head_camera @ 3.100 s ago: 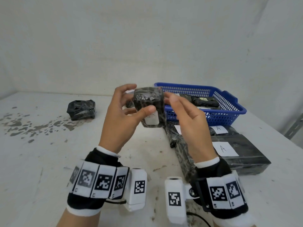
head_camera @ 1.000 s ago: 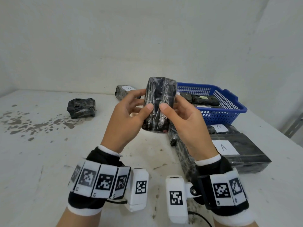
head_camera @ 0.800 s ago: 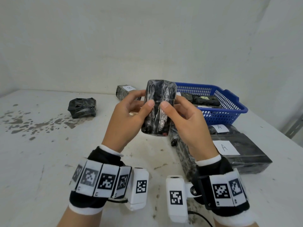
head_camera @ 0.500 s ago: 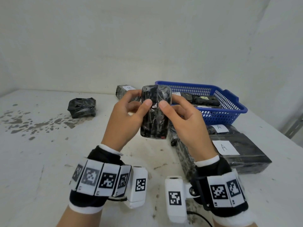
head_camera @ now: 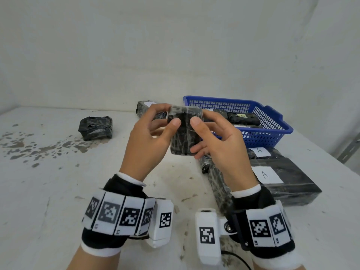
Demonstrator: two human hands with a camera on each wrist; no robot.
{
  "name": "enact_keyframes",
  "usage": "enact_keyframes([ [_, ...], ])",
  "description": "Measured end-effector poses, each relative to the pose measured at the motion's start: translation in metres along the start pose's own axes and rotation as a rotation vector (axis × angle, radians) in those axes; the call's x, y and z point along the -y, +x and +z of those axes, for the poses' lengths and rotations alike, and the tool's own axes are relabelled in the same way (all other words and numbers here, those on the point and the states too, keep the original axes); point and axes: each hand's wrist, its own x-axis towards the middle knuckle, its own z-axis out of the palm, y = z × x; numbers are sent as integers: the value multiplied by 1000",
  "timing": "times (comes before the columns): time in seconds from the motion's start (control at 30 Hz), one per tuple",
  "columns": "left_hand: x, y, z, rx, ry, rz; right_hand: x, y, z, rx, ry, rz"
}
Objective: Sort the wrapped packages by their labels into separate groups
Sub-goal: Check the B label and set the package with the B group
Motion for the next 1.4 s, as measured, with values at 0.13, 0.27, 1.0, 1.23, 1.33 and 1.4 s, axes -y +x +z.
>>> enact_keyframes([
  [0.13,-5,-2,2,8,-56,-16,-1,1,1,-20,21,-8],
  [0.27,-6,-2,2,27,-101,-6,-4,2,3,-22,47,-11],
  [1.0,-11,-2,-1,129,-409,-239,-3,0,0,-5,100,-45],
  [1.23,-8,0,0,124,-438,-271,-4,0,-1,55,108,-76],
  [1.33,-8,0,0,121,-405,-238,-5,2,2,45,99,-28],
  [1.4,-9,0,-1,108,-402,-229,-7,3,4,48,119,-7],
])
